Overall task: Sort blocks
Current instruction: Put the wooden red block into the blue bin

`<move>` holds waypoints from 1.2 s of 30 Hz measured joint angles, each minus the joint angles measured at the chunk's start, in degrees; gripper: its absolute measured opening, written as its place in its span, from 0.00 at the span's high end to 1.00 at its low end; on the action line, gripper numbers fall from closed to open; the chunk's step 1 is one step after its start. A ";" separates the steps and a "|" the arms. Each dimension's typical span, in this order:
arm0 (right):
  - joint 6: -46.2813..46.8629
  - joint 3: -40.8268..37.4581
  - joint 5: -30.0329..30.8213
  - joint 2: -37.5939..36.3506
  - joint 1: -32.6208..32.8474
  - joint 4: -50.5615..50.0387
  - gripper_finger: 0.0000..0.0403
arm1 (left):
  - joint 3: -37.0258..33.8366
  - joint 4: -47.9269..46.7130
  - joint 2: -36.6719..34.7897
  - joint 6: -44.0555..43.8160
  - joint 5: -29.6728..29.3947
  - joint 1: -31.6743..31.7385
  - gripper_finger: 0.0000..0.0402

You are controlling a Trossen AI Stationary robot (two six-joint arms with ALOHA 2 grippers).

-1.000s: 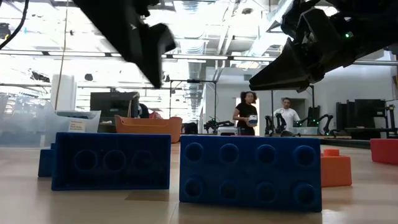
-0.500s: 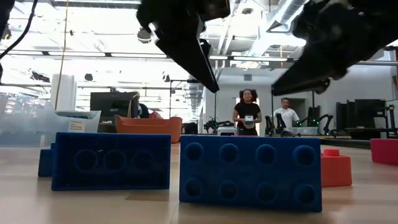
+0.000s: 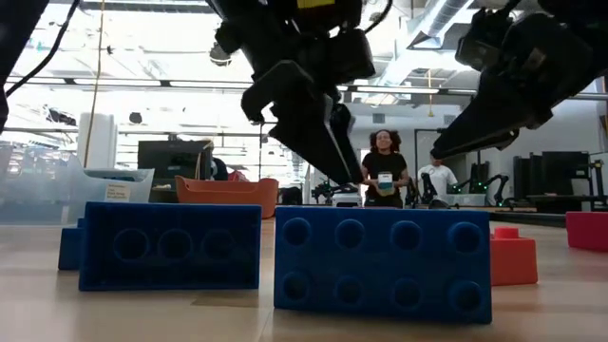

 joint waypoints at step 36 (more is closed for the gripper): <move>0.88 0.08 3.36 0.31 2.75 0.71 0.73 | -6.24 -22.98 -23.31 -4.57 -19.91 4.17 0.69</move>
